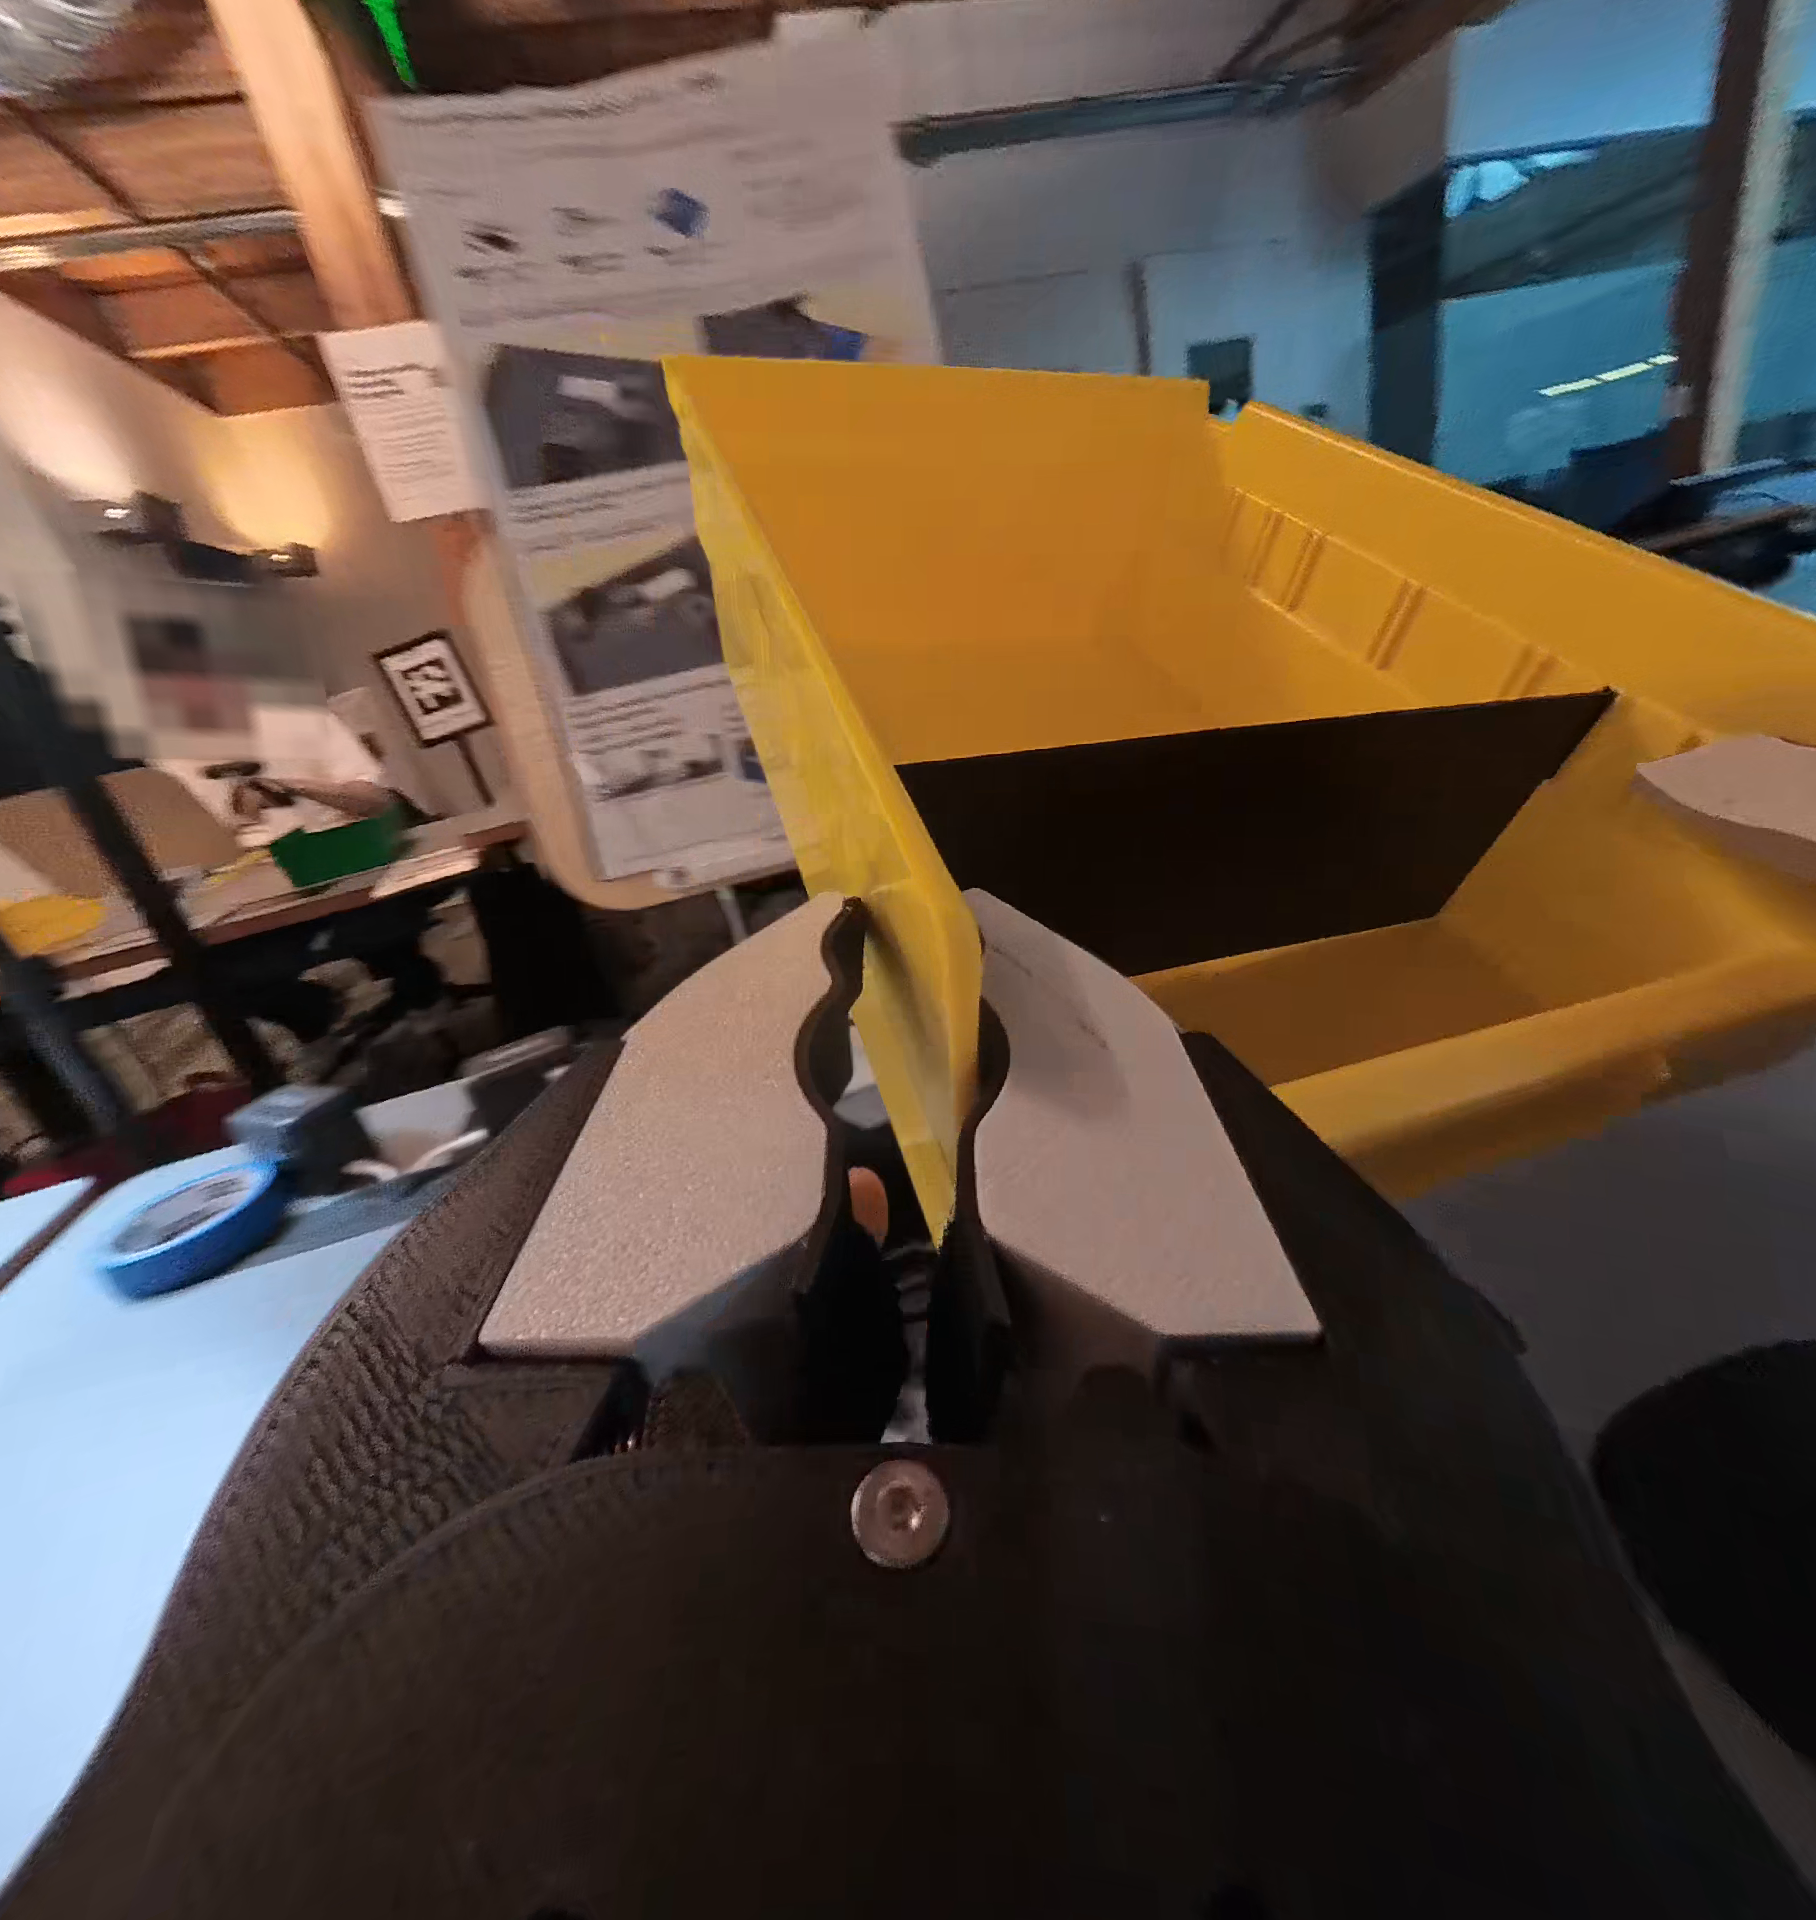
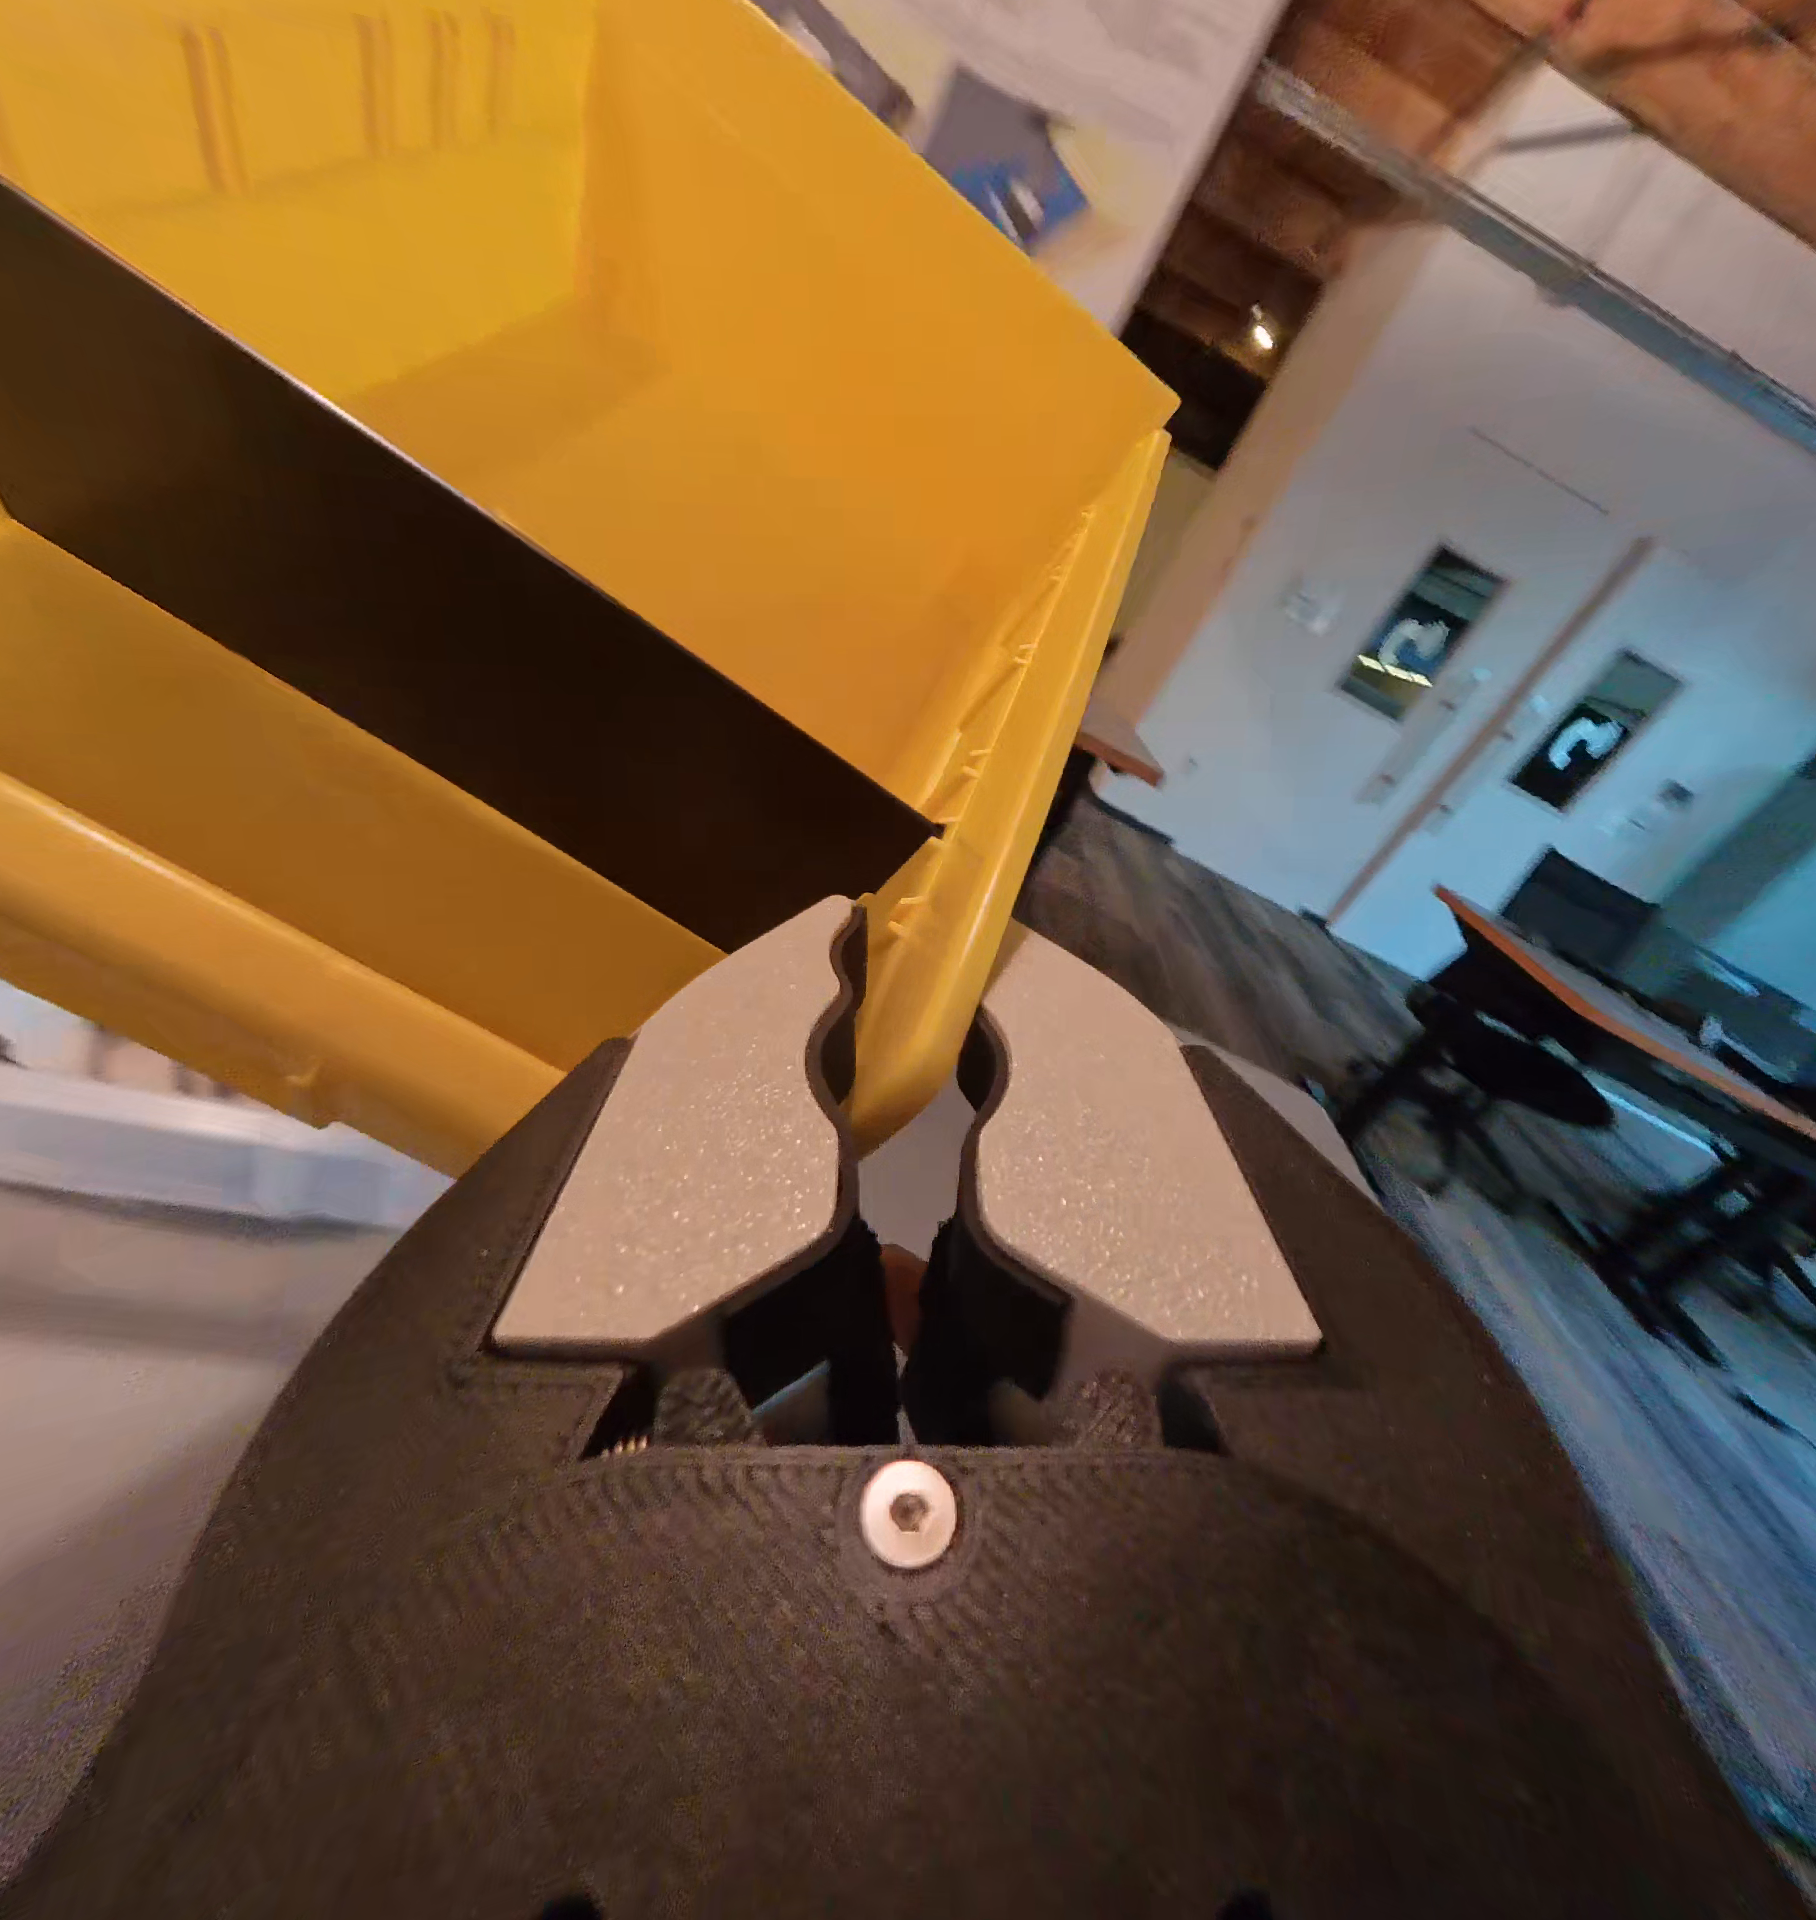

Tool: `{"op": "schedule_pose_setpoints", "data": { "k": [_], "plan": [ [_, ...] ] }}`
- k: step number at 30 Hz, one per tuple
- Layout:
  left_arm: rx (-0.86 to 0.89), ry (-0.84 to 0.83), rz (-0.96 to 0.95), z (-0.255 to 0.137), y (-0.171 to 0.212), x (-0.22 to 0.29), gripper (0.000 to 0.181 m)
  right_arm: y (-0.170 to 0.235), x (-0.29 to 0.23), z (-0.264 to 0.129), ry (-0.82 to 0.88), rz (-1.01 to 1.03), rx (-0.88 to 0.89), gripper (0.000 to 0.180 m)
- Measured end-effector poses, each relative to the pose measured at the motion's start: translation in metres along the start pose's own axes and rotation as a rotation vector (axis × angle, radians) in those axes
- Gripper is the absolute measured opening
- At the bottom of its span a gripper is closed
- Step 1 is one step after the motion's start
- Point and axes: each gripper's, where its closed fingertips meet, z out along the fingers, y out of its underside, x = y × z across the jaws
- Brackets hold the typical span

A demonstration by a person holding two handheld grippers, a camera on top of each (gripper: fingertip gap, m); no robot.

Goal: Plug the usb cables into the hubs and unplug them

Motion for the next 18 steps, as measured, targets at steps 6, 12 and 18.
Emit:
{"op": "schedule_pose_setpoints", "data": {
  "k": [6,12,18],
  "plan": [
    [-0.085,0.188,-0.025,0.059,0.032,0.109,0.014,0.086,0.082,-0.027,0.145,-0.007,-0.196,0.015],
    [-0.215,0.334,-0.044,0.090,0.082,0.187,0.014,0.165,0.118,-0.047,0.185,0.009,-0.390,0.015],
    [-0.302,0.407,-0.032,0.090,0.117,0.220,0.015,0.206,0.123,-0.056,0.159,0.017,-0.491,0.015]
  ]
}}
